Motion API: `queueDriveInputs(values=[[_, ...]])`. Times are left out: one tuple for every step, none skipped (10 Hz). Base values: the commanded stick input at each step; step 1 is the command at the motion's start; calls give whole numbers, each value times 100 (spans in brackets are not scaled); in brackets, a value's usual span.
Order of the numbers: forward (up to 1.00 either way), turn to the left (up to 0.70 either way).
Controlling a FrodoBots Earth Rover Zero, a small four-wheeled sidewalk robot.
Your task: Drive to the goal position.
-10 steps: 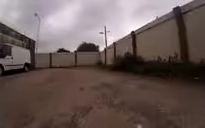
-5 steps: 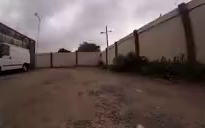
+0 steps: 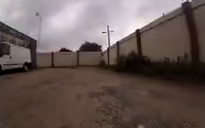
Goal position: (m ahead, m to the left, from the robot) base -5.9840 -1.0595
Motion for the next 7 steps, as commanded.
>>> queueDriveInputs(values=[[0, 70], [0, 70], [0, 70], [0, 70], [0, 70], [0, 70], [0, 70]])
